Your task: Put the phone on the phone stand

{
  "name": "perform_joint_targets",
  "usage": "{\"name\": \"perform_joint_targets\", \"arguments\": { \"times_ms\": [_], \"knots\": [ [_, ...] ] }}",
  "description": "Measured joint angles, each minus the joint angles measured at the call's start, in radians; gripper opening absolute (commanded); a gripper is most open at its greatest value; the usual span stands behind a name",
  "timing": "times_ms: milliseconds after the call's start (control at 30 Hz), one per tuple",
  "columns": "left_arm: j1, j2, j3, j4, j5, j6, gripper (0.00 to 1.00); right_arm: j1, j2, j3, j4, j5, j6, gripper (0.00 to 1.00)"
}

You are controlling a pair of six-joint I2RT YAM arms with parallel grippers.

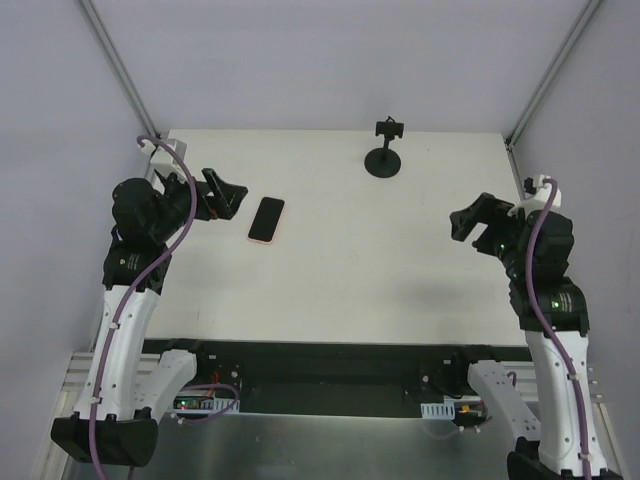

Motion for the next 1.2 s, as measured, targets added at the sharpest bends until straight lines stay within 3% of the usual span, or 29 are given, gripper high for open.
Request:
{"name": "perform_joint_targets", "arguments": {
  "times_ms": [300, 600, 933, 1200],
  "knots": [
    [0.044, 0.086, 0.000, 0.058, 0.133, -0.070, 0.94, 0.066, 0.320, -0.035, 0.357, -0.093, 0.162, 0.96],
    [0.057, 0.173, -0.006, 0.091, 0.231, -0.131, 0.94, 0.080, 0.780, 0.160, 0.686, -0.223, 0.432, 0.96],
    [0.057, 0.246, -0.006, 0.127, 0.302, -0.174, 0.92, 0.081, 1.070, 0.349, 0.933, -0.325, 0.614, 0.96],
    [0.059, 0.288, -0.006, 0.132, 0.347, -0.204, 0.91, 0.047, 1.212, 0.399, 0.983, -0.389, 0.692, 0.96]
  ]
}}
